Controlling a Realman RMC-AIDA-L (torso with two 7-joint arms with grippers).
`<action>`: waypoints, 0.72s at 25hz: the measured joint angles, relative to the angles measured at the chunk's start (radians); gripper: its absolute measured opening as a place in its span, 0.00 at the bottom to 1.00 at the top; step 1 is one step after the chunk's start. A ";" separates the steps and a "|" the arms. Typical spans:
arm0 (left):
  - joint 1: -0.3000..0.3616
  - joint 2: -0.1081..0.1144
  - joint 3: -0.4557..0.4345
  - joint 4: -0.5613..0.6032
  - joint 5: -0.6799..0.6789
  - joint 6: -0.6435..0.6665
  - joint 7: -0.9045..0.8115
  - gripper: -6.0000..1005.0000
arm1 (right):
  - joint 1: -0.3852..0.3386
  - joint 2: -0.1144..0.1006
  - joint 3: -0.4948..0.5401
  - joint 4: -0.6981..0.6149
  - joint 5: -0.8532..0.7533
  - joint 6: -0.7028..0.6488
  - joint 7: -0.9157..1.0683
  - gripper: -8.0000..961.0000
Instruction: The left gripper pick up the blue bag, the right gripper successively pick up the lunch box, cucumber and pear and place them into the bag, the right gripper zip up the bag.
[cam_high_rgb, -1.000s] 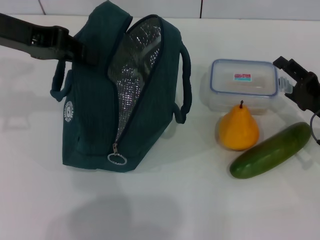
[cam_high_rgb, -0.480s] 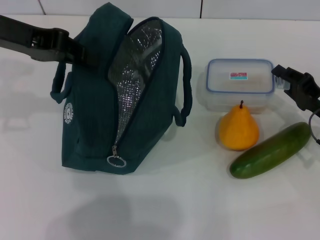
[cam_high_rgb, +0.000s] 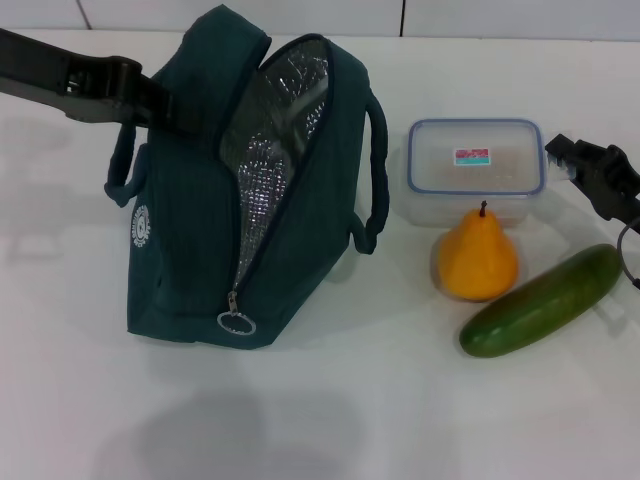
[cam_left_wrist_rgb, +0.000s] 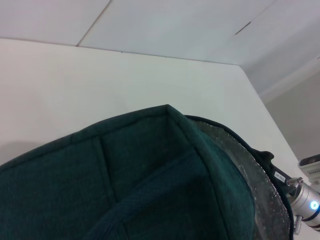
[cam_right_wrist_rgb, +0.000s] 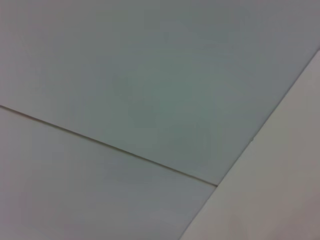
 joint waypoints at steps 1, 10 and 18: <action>0.000 -0.001 0.000 0.000 0.000 0.000 0.000 0.05 | -0.001 0.000 0.000 0.000 0.000 -0.002 -0.003 0.12; 0.005 -0.007 0.000 -0.002 0.000 0.000 0.013 0.05 | -0.027 0.000 0.014 -0.014 0.014 -0.065 -0.035 0.11; 0.004 -0.009 0.000 -0.004 0.000 0.000 0.016 0.05 | -0.080 0.000 0.017 -0.029 0.103 -0.180 -0.062 0.12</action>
